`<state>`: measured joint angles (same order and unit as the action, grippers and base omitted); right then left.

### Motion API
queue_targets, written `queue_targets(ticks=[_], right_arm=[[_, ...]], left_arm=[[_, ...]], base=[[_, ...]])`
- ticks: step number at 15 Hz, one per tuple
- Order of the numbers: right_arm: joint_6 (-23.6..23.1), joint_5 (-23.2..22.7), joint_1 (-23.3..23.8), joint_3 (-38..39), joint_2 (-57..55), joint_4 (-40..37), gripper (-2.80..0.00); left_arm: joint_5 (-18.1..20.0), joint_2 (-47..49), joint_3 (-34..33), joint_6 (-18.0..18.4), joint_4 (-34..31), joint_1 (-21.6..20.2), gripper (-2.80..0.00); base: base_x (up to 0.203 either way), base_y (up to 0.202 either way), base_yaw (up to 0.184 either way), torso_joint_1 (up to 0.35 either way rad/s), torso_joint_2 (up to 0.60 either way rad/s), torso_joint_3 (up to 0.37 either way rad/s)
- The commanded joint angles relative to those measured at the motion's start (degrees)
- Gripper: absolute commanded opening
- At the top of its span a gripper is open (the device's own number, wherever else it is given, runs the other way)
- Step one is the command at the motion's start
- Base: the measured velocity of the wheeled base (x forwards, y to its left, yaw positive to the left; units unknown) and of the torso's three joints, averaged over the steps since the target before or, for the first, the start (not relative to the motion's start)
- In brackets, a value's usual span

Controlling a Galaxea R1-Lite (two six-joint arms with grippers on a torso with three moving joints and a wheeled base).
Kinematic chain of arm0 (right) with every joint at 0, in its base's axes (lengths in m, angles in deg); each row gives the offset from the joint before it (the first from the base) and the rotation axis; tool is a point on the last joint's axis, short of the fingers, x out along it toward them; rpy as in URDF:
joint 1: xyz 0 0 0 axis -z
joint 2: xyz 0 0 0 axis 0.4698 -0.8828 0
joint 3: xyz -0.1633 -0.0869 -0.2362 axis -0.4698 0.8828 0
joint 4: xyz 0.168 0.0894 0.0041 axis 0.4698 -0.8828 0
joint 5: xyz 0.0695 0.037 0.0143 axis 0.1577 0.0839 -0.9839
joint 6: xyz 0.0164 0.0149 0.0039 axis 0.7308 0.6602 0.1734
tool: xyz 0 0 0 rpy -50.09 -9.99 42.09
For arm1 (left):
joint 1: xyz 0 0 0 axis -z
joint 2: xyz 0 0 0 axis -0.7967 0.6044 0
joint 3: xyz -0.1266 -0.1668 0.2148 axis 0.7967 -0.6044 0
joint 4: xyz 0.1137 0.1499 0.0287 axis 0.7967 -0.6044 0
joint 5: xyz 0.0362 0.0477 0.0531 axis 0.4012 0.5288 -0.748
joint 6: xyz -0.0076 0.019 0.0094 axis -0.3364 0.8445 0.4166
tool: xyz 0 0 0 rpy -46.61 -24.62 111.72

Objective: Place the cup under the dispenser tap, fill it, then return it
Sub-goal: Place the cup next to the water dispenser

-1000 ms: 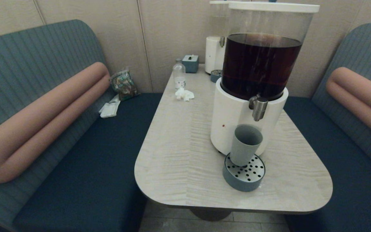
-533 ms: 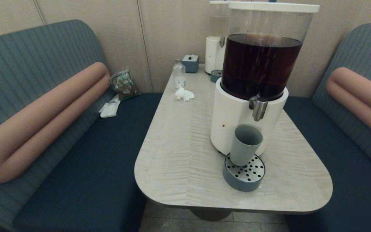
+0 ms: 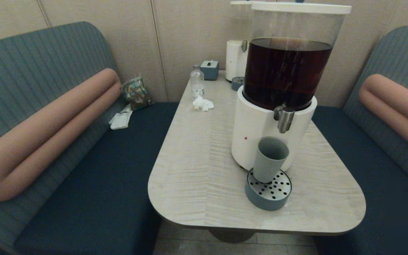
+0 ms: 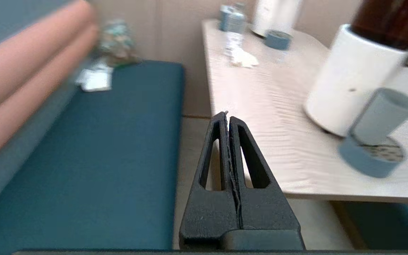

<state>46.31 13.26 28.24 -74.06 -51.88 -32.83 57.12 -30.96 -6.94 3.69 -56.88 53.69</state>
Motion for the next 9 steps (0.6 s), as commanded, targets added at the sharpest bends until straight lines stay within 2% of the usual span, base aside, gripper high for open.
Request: queue_targets(ticks=[1, 5, 9], right_arm=[[0.0, 0.0, 0.0, 0.0, 0.0, 0.0, -2.8], [0.0, 0.0, 0.0, 0.0, 0.0, 0.0, -2.8], [0.0, 0.0, 0.0, 0.0, 0.0, 0.0, -2.8]], left_arm=[[2.4, 17.4, 4.1, -0.1, 3.4, 0.2, -2.8], [7.9, 42.6, 6.5, 1.1, 17.4, 0.4, -2.8], [10.4, 66.3, 7.1, 4.8, 37.8, 1.7, -2.8]], base=[[0.0, 0.0, 0.0, 0.0, 0.0, 0.0], [0.0, 0.0, 0.0, 0.0, 0.0, 0.0], [0.0, 0.0, 0.0, 0.0, 0.0, 0.0]])
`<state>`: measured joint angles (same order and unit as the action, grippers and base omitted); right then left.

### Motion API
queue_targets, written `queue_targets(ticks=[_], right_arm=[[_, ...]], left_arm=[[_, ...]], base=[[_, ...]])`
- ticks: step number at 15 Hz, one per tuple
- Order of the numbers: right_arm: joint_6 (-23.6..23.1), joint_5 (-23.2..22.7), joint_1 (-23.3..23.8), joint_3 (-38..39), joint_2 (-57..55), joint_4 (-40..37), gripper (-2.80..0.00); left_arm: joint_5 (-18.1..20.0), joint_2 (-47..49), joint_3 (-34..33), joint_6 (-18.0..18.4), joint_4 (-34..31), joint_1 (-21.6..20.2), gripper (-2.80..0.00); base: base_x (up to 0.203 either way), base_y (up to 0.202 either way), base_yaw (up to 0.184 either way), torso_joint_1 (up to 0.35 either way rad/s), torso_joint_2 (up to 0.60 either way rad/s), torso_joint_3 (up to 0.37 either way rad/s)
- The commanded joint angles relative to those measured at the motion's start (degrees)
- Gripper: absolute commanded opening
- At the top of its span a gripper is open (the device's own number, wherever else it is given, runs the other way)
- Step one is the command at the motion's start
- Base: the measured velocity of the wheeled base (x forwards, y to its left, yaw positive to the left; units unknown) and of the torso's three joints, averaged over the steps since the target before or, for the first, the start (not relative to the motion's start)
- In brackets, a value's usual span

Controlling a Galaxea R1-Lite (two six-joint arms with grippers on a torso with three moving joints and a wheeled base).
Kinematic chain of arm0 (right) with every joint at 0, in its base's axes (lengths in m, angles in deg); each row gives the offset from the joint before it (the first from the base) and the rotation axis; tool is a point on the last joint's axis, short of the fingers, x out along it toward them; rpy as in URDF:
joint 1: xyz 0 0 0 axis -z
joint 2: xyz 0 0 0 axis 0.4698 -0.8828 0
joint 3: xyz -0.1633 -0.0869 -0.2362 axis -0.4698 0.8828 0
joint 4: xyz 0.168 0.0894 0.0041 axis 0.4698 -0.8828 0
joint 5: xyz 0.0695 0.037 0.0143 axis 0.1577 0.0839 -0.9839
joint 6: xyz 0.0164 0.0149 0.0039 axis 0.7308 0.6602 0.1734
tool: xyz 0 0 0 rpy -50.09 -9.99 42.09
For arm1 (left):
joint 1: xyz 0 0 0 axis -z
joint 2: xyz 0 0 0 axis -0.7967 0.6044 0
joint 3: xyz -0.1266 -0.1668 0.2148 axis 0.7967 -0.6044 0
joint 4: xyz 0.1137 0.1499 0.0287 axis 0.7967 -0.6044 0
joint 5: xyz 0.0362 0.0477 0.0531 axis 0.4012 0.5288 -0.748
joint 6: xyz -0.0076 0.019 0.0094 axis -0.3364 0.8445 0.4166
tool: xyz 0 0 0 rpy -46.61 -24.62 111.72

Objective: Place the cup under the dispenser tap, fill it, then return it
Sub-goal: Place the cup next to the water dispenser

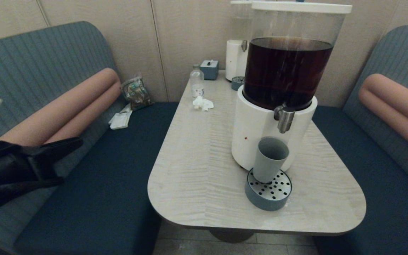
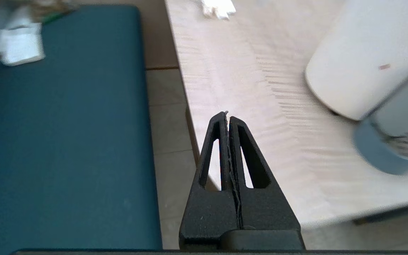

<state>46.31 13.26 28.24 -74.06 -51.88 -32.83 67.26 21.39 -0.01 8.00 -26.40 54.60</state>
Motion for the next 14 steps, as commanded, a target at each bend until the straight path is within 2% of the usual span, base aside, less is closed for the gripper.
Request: queue_targets(ticks=[1, 4, 8, 14], right_arm=[[0.0, 0.0, 0.0, 0.0, 0.0, 0.0, -2.8], [0.0, 0.0, 0.0, 0.0, 0.0, 0.0, -2.8], [0.0, 0.0, 0.0, 0.0, 0.0, 0.0, -2.8], [0.0, 0.0, 0.0, 0.0, 0.0, 0.0, -2.8]], left_arm=[[0.6, 18.3, 0.2, 1.2, 12.3, 1.8, -2.8], [0.7, 28.2, -0.3, 2.6, 27.4, 6.8, -2.8], [-3.6, 37.8, -3.8, 2.6, 46.3, 16.8, -2.8], [-11.9, 42.9, -4.8, 1.4, 54.0, 29.5, -2.8]], base=[[0.0, 0.0, 0.0, 0.0, 0.0, 0.0], [0.0, 0.0, 0.0, 0.0, 0.0, 0.0], [0.0, 0.0, 0.0, 0.0, 0.0, 0.0], [0.0, 0.0, 0.0, 0.0, 0.0, 0.0]])
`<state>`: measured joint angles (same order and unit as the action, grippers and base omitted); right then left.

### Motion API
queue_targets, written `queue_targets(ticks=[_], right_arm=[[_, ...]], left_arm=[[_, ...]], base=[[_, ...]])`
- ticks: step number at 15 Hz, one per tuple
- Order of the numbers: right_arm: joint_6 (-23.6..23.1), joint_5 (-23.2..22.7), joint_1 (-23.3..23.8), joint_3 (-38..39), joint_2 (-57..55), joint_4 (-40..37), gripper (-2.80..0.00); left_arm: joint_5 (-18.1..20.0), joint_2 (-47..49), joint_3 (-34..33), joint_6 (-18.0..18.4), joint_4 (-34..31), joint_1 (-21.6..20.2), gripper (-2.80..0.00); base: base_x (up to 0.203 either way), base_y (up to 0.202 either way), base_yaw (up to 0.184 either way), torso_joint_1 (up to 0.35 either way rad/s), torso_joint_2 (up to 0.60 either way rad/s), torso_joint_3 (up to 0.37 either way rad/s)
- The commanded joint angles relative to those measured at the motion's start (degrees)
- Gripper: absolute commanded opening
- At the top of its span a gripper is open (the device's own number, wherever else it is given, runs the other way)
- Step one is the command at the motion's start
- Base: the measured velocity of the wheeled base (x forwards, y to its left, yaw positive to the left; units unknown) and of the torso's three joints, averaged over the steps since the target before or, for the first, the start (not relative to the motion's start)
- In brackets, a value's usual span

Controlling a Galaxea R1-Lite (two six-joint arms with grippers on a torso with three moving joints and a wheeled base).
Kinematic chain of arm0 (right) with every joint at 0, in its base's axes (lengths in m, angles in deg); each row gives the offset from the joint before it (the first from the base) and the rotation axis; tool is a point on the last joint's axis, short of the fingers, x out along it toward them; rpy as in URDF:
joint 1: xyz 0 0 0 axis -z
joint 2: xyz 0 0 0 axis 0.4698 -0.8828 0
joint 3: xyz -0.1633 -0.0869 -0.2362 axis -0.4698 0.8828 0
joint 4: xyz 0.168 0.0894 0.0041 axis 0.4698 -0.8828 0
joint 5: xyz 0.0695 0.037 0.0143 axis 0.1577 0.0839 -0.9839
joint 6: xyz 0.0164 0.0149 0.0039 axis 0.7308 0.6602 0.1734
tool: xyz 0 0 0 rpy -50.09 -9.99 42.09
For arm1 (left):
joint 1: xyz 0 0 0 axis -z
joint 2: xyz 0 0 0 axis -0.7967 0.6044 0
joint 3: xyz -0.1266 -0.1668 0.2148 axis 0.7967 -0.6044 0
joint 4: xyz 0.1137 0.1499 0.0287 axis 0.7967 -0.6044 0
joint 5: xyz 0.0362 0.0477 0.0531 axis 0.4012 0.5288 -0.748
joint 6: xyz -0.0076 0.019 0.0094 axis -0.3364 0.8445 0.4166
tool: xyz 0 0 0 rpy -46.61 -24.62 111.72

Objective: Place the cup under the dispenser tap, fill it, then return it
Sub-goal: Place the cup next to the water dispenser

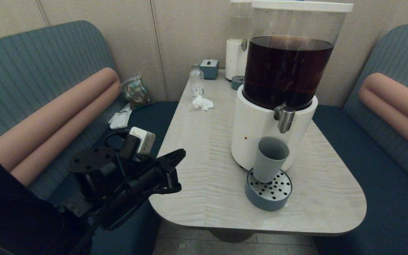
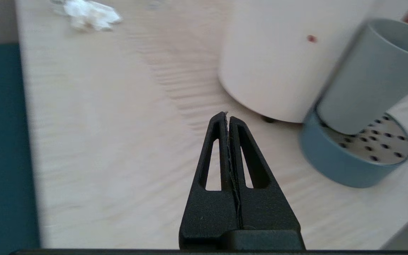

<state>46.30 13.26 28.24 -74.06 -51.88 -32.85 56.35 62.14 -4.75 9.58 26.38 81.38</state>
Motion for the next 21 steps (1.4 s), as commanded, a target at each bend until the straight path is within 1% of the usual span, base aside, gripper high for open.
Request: queue_targets(ticks=[1, 2, 3, 6, 9, 11, 13, 15, 19, 21], right_arm=[[0.0, 0.0, 0.0, 0.0, 0.0, 0.0, -2.8], [0.0, 0.0, 0.0, 0.0, 0.0, 0.0, -2.8], [0.0, 0.0, 0.0, 0.0, 0.0, 0.0, -2.8], [0.0, 0.0, 0.0, 0.0, 0.0, 0.0, -2.8], [0.0, 0.0, 0.0, 0.0, 0.0, 0.0, -2.8], [0.0, 0.0, 0.0, 0.0, 0.0, 0.0, -2.8], [0.0, 0.0, 0.0, 0.0, 0.0, 0.1, -2.8], [0.0, 0.0, 0.0, 0.0, 0.0, 0.0, -2.8], [0.0, 0.0, 0.0, 0.0, 0.0, 0.0, -2.8], [0.0, 0.0, 0.0, 0.0, 0.0, 0.1, -2.8]], left_arm=[[-3.5, 3.7, 0.1, -0.5, 3.6, 4.6, -2.8], [-5.6, 5.0, 0.6, -0.7, 4.9, 5.7, -2.8], [-6.8, 6.1, 1.1, -0.8, 5.0, 6.7, -2.8], [-7.0, 7.4, 1.4, -0.9, 5.0, 8.0, -2.8], [-7.5, 8.1, 1.8, -2.4, 5.0, 8.3, -2.8], [-7.7, 7.4, 1.9, -2.3, 5.0, 9.1, -2.8], [-7.5, 7.7, 3.8, -2.2, 5.0, 10.2, -2.8], [-7.2, 8.3, 4.3, -1.9, 5.0, 11.3, -2.8], [-7.4, 8.7, 6.4, -2.0, 5.0, 15.0, -2.8], [-7.7, 9.0, 6.8, -1.9, 5.0, 18.2, -2.8]], base=[[0.0, 0.0, 0.0, 0.0, 0.0, 0.0], [0.0, 0.0, 0.0, 0.0, 0.0, 0.0], [0.0, 0.0, 0.0, 0.0, 0.0, 0.0], [0.0, 0.0, 0.0, 0.0, 0.0, 0.0], [0.0, 0.0, 0.0, 0.0, 0.0, 0.0], [0.0, 0.0, 0.0, 0.0, 0.0, 0.0], [0.0, 0.0, 0.0, 0.0, 0.0, 0.0], [0.0, 0.0, 0.0, 0.0, 0.0, 0.0], [0.0, 0.0, 0.0, 0.0, 0.0, 0.0], [0.0, 0.0, 0.0, 0.0, 0.0, 0.0]])
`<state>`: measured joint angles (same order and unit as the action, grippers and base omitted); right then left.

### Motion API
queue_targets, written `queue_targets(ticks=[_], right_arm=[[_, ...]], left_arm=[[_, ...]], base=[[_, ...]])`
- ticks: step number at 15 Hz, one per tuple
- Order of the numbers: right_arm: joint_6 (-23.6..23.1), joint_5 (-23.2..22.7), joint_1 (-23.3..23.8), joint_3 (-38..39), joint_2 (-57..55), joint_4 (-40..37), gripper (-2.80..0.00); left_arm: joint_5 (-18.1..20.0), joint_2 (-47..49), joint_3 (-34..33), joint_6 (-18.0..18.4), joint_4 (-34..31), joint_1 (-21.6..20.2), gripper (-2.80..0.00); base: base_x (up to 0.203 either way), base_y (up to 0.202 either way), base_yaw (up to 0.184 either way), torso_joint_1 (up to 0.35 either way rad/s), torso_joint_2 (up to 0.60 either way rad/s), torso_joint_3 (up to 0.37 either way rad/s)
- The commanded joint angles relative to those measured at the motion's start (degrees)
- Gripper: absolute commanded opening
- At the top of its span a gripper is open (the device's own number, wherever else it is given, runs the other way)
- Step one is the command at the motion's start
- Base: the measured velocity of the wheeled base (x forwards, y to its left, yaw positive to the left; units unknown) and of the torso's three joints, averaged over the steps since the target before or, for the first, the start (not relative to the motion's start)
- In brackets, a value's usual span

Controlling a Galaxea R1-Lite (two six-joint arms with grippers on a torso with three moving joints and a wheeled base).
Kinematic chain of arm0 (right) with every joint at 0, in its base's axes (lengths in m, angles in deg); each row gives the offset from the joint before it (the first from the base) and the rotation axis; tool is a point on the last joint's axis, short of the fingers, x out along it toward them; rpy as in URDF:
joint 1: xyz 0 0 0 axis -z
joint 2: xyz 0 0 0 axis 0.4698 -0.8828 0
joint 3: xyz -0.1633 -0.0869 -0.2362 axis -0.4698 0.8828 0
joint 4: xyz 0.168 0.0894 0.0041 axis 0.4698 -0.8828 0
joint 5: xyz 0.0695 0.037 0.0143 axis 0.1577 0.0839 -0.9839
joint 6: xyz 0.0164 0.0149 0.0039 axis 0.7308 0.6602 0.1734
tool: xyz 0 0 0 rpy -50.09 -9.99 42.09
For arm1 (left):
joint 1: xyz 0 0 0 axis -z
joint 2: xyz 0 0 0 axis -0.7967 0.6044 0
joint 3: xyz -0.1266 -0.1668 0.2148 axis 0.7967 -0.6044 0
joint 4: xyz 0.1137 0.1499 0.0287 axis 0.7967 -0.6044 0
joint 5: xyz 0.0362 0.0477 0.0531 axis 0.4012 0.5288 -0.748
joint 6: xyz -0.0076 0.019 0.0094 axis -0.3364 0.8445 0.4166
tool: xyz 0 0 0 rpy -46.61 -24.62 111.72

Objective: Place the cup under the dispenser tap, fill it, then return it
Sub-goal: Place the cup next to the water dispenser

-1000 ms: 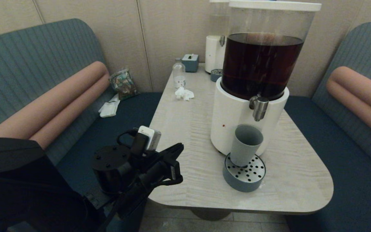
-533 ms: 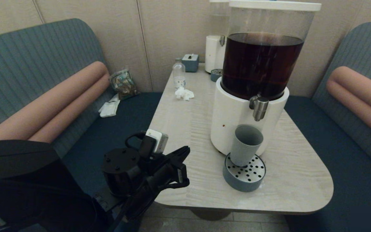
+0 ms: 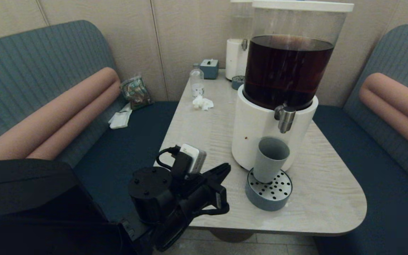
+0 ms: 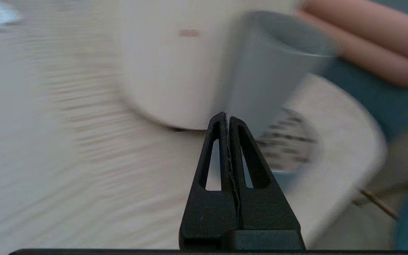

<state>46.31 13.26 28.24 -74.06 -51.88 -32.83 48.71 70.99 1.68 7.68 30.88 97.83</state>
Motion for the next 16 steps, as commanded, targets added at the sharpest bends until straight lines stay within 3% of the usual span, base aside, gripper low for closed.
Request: queue_targets(ticks=[1, 8, 16], right_arm=[[0.0, 0.0, 0.0, 0.0, 0.0, 0.0, -2.8], [0.0, 0.0, 0.0, 0.0, 0.0, 0.0, -2.8], [0.0, 0.0, 0.0, 0.0, 0.0, 0.0, -2.8]], left_arm=[[-0.2, 0.4, 1.0, 0.0, 0.5, 3.3, -2.8], [-2.0, 2.3, 2.5, 1.0, 0.5, 9.7, -2.8], [-5.3, 7.7, 7.3, 2.7, 0.5, 12.2, -2.8]], base=[[0.0, 0.0, 0.0, 0.0, 0.0, 0.0], [0.0, 0.0, 0.0, 0.0, 0.0, 0.0], [0.0, 0.0, 0.0, 0.0, 0.0, 0.0]])
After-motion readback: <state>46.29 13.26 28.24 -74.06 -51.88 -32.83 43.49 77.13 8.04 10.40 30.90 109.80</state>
